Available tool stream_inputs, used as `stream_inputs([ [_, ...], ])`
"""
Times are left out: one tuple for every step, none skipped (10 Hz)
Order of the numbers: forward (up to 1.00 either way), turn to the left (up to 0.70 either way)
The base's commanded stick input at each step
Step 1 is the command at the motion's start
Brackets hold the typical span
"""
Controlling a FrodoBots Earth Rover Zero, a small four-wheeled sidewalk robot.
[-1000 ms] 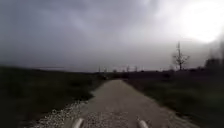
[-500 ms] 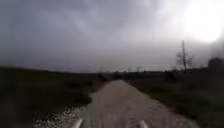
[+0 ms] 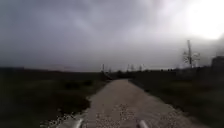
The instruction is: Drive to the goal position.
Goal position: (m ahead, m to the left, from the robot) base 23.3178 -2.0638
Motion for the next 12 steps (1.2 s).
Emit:
stream_inputs([
  [0.70,-0.26],
  [0.70,-0.08],
  [0.70,0.00],
  [0.70,0.00],
  [0.70,0.00],
  [0.70,0.00],
  [0.70,0.00],
  [0.70,0.00],
  [0.70,0.00],
  [0.70,0.00],
  [0.70,-0.10],
  [0.70,-0.29],
])
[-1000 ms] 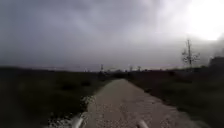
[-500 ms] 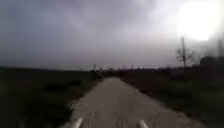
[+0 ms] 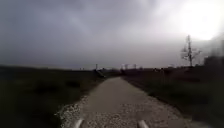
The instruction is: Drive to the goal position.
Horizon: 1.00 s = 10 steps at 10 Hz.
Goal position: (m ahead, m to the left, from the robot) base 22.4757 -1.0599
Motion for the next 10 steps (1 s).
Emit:
stream_inputs([
  [0.70,-0.29],
  [0.70,-0.17],
  [0.70,-0.03],
  [0.70,0.00],
  [0.70,0.00],
  [0.70,0.00],
  [0.70,0.00],
  [0.70,0.00],
  [0.70,0.00],
  [0.70,0.00],
])
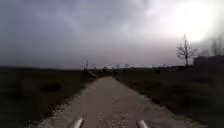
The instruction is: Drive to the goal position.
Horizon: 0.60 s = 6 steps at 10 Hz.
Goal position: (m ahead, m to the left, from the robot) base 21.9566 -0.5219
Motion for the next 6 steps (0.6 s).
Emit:
stream_inputs([
  [0.70,-0.04],
  [0.70,-0.15],
  [0.70,-0.27],
  [0.70,-0.01],
  [0.70,0.00],
  [0.70,0.00],
])
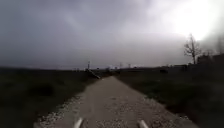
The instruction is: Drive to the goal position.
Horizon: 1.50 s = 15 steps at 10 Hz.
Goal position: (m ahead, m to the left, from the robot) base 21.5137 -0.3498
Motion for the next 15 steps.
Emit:
stream_inputs([
  [0.70,0.00],
  [0.70,0.00],
  [0.70,0.00],
  [0.70,0.00],
  [0.70,0.00],
  [0.70,0.00],
  [0.70,0.00],
  [0.70,0.00],
  [0.70,0.00],
  [0.70,0.00],
  [0.70,0.00],
  [0.70,0.00],
  [0.70,0.00],
  [0.70,0.00],
  [0.70,0.00],
])
